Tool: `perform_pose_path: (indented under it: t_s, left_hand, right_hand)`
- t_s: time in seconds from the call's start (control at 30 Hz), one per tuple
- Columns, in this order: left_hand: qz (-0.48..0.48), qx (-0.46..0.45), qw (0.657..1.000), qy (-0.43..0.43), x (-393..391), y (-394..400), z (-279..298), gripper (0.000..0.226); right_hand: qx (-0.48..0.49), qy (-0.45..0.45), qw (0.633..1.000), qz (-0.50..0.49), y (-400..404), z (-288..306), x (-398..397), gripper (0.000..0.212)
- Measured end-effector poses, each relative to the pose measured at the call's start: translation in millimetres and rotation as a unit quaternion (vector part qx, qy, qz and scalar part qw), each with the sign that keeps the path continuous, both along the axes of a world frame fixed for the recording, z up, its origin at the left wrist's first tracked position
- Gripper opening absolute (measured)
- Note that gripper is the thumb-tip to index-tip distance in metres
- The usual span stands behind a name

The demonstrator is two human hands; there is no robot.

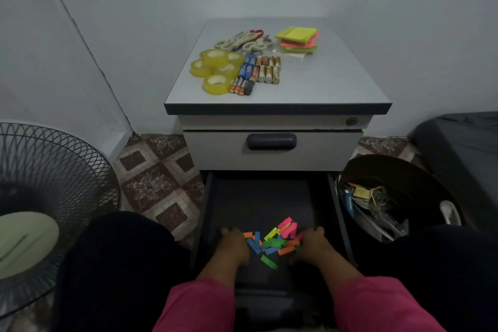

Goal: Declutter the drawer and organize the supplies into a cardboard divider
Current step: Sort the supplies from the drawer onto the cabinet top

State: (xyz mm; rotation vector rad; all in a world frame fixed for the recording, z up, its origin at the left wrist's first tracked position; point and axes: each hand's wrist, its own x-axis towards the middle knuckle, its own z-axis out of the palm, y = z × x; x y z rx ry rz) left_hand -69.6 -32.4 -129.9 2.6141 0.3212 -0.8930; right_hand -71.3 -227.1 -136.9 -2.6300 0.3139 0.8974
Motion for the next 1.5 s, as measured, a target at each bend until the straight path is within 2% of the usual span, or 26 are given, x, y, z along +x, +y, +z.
perform_pose_path:
  t_s: [0.07, 0.1, 0.4, 0.5, 0.6, 0.67, 0.73, 0.8, 0.87, 0.93, 1.03, 1.2, 1.33, 1.43, 1.5]
  left_hand:
    - [-0.001, -0.003, 1.0, -0.015, -0.4, -6.2, -7.0, 0.077]
    - [-0.007, -0.008, 1.0, -0.026, -0.1, -9.1, -9.6, 0.073]
    - [-0.072, -0.105, 0.988, -0.083, 3.1, -34.9, -22.0, 0.06]
    - [-0.065, -0.13, 0.984, -0.106, 6.9, -33.5, -22.5, 0.044]
    - [-0.044, -0.149, 0.98, -0.121, 12.9, -28.7, -21.2, 0.029]
    - [-0.011, -0.163, 0.977, -0.14, 16.1, -25.2, -23.2, 0.029]
    - [0.032, -0.171, 0.974, -0.147, 17.5, -22.0, -23.2, 0.028]
    - [0.033, -0.156, 0.977, -0.138, 17.9, -20.4, -24.4, 0.033]
    - [-0.004, -0.134, 0.984, -0.114, 16.3, -20.5, -25.3, 0.056]
    - [-0.055, -0.106, 0.988, -0.096, 11.5, -22.8, -25.5, 0.072]
    - [-0.099, -0.06, 0.989, -0.096, 5.1, -28.2, -27.5, 0.074]
    - [-0.114, -0.041, 0.985, -0.126, 5.0, -28.6, -29.7, 0.051]
    - [-0.09, -0.052, 0.987, -0.125, 5.7, -27.8, -31.5, 0.059]
    - [-0.062, -0.078, 0.987, -0.124, 6.1, -27.8, -32.7, 0.05]
    - [-0.057, -0.075, 0.989, -0.115, 6.7, -27.3, -32.4, 0.049]
  right_hand:
    - [0.019, -0.019, 1.0, -0.002, 5.6, -4.5, 0.4, 0.104]
    - [0.036, -0.035, 0.999, 0.005, 7.8, -7.7, 0.9, 0.103]
    - [0.105, -0.122, 0.985, 0.065, 31.3, -27.8, 3.6, 0.071]
    - [0.137, -0.133, 0.98, 0.047, 30.2, -27.7, 6.1, 0.062]
    - [0.174, -0.162, 0.971, 0.03, 28.7, -24.1, 8.6, 0.041]
    - [0.182, -0.181, 0.966, 0.012, 28.2, -21.6, 11.4, 0.03]
    - [0.178, -0.187, 0.966, -0.012, 26.6, -17.7, 13.5, 0.03]
    - [0.144, -0.153, 0.978, -0.006, 23.2, -14.5, 13.8, 0.051]
    - [0.093, -0.094, 0.991, 0.018, 20.4, -14.2, 11.1, 0.083]
    - [0.057, -0.081, 0.994, 0.042, 22.6, -14.1, 6.9, 0.089]
    - [0.051, -0.088, 0.993, 0.064, 30.7, -18.6, 4.8, 0.079]
    - [0.061, -0.091, 0.991, 0.077, 36.5, -21.7, 4.9, 0.059]
    - [0.086, -0.091, 0.991, 0.041, 34.9, -20.4, 5.3, 0.042]
    - [0.119, -0.092, 0.989, 0.005, 32.6, -22.6, 6.8, 0.041]
    - [0.125, -0.081, 0.989, -0.015, 32.0, -22.3, 7.2, 0.033]
